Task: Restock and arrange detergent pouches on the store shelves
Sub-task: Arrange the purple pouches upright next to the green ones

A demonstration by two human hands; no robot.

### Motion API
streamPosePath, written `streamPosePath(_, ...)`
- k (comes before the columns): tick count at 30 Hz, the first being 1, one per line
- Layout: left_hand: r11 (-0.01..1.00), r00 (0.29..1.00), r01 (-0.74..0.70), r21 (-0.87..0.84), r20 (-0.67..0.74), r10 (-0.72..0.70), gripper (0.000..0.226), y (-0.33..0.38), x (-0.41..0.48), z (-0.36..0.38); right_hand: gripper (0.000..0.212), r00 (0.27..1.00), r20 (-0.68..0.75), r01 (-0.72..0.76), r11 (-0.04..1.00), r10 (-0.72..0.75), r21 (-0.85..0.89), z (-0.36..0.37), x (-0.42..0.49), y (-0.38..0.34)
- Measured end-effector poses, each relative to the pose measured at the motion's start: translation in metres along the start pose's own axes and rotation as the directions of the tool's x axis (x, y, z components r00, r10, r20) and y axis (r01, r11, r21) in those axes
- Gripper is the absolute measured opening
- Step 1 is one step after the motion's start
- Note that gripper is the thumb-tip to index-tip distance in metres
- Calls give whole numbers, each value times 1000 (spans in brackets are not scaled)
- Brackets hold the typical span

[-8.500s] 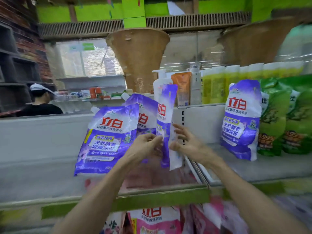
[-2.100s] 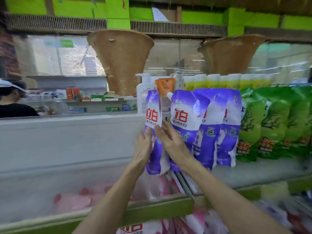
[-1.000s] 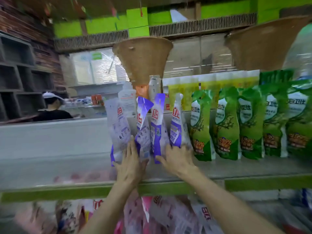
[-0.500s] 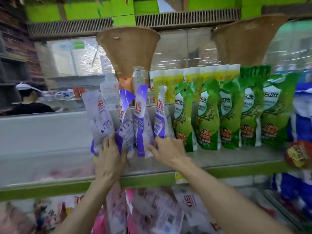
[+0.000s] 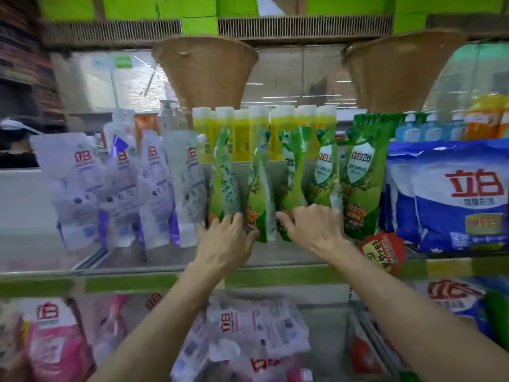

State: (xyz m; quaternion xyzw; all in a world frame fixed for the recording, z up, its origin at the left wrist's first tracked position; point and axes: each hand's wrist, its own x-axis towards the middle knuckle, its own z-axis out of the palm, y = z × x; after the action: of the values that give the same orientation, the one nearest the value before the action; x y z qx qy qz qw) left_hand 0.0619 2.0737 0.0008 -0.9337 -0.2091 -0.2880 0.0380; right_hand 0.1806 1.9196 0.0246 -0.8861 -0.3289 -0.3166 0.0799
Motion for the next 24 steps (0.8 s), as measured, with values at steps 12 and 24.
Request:
streamPosePath(12,986,972,166,7,165,-165,67,34,47,38,74,961,275,-31,999,34,-15,28,25,65)
streamPosePath(24,994,985,90,60,144,-98,68,32,43,25,74,972,236,8,999,-17,40,25,28,69)
